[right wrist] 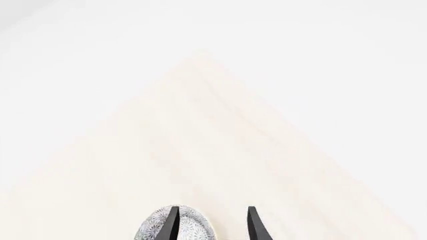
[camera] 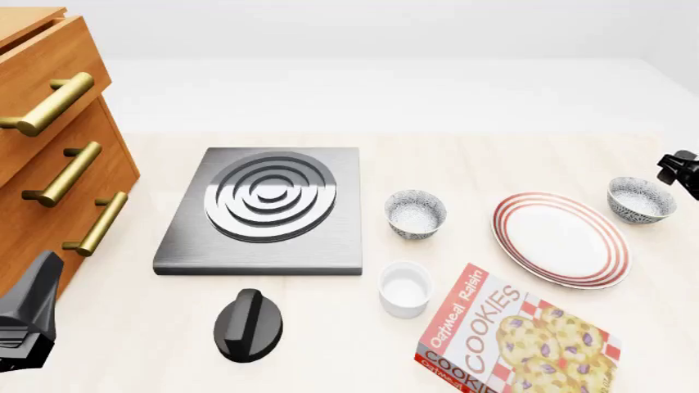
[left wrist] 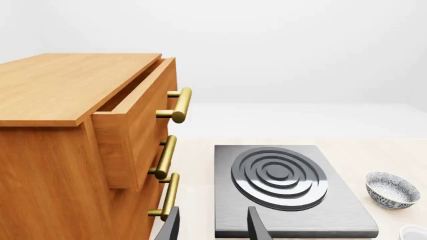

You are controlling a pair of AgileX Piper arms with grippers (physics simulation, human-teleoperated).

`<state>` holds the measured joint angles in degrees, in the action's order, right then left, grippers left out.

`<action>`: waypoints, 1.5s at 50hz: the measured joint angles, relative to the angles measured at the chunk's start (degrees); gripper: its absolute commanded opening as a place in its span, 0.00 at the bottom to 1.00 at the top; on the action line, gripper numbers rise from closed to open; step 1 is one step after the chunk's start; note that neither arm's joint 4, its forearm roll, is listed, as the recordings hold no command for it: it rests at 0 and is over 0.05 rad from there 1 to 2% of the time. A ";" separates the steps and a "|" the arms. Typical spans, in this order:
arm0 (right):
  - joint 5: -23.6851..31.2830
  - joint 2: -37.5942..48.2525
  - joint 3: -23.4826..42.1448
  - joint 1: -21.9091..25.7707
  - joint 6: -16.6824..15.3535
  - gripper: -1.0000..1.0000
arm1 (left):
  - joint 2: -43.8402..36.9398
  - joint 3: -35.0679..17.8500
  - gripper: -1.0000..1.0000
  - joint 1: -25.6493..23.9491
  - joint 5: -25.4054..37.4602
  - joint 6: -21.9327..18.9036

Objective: Pick the akita bowl next to the plate and place it on the plate.

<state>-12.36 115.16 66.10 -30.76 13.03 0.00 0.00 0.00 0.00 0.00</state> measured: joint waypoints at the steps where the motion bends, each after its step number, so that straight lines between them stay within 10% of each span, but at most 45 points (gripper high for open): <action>1: -0.03 0.16 -0.01 0.00 0.01 1.00 | 0.00 0.00 1.00 0.00 0.00 0.00; 72: -2.72 6.09 -2.18 0.07 -0.25 1.00 | 0.00 0.00 1.00 0.00 0.00 0.00; 73: -2.77 6.09 -2.26 0.09 -0.26 0.00 | 0.00 0.00 1.00 0.00 0.00 0.00; 75: -2.93 5.94 -2.39 0.14 -0.23 0.00 | 0.00 0.00 1.00 0.00 0.00 0.00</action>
<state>-15.28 121.10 63.72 -30.62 12.80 0.00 0.00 0.00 0.00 0.00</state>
